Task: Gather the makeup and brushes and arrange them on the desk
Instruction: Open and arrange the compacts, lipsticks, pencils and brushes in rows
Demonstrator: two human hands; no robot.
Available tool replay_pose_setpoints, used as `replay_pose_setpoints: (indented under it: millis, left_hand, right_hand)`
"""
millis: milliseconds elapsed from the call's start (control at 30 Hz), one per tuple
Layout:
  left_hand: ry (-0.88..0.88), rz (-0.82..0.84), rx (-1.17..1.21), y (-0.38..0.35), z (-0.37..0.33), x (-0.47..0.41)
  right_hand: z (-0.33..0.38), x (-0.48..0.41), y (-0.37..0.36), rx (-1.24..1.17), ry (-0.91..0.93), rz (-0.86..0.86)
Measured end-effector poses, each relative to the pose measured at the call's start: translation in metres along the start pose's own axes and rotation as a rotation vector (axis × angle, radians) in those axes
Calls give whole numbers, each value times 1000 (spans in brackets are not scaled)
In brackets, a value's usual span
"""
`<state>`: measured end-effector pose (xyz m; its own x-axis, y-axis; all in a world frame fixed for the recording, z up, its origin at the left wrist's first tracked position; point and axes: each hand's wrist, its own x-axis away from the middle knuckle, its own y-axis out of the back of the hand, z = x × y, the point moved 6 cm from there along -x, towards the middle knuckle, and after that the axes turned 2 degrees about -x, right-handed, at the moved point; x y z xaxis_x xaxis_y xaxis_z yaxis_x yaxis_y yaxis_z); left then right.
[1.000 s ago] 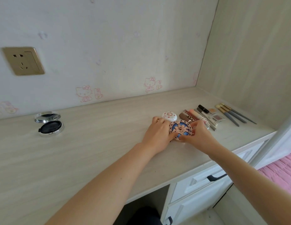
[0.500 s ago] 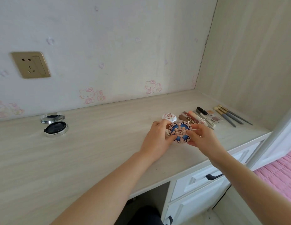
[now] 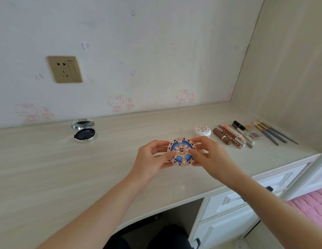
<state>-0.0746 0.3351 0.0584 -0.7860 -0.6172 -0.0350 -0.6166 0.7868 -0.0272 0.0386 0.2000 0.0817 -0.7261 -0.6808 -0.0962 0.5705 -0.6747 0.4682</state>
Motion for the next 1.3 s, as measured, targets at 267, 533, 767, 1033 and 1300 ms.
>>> replay_pose_setpoints:
  millis: [267,533,767,1033,1300]
  left_hand:
    - [130,-101,117,62,18,19]
    - [211,-157,223,110,21,34]
    - [135,-137,196,134,15,47]
    - [127,-87,328,140,17,53]
    - [79,-28,424,140,15,55]
  right_hand:
    - [35,3,-59,353,264,187]
    - [60,8,-114,551,531,368]
    - [69,3,-141,450,482,405]
    - [74,-3,-154,159,308,414]
    - [88,-6,-155,277,346,545]
